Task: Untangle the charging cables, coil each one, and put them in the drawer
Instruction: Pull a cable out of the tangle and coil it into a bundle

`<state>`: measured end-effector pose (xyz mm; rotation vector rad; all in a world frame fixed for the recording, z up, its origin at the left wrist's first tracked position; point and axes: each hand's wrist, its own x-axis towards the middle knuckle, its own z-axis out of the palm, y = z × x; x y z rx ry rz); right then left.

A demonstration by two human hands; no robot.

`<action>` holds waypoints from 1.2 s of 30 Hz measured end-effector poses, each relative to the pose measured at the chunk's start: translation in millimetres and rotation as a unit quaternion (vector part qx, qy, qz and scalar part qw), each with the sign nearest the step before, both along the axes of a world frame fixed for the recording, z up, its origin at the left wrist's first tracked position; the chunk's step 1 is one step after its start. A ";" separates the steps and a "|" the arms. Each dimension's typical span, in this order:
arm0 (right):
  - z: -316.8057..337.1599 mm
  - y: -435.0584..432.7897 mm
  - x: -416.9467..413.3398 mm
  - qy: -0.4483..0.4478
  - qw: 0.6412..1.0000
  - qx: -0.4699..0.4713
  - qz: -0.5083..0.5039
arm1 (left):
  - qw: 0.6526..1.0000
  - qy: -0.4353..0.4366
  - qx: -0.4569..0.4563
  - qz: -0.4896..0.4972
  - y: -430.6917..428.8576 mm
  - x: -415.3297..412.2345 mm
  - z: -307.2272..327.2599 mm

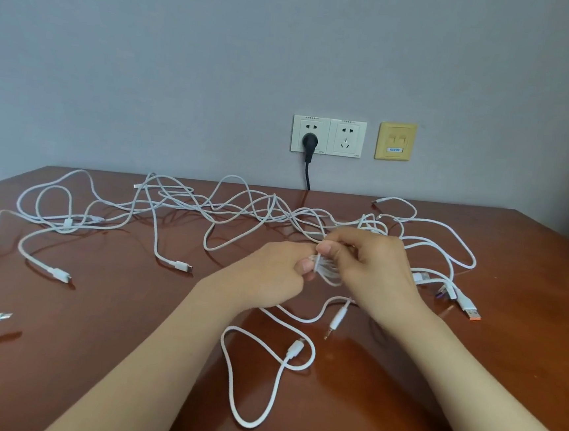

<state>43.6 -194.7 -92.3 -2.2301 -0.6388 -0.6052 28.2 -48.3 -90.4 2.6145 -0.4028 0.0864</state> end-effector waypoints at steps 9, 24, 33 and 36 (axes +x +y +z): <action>5.2 -3.8 2.8 0.072 0.993 0.073 0.053 | 1.000 0.001 -0.015 -0.017 -1.2 -2.4 -0.3; 28.0 -25.4 1.7 0.496 0.802 0.286 0.171 | 0.982 -0.055 -0.168 -0.064 -14.4 -7.4 -1.0; 7.8 -18.6 15.4 0.433 0.853 0.250 0.151 | 0.934 -0.107 -0.341 0.006 -19.7 0.0 -3.8; 6.5 -6.2 8.5 0.290 0.935 0.161 0.123 | 0.926 -0.107 -0.354 0.073 -19.1 4.5 -4.0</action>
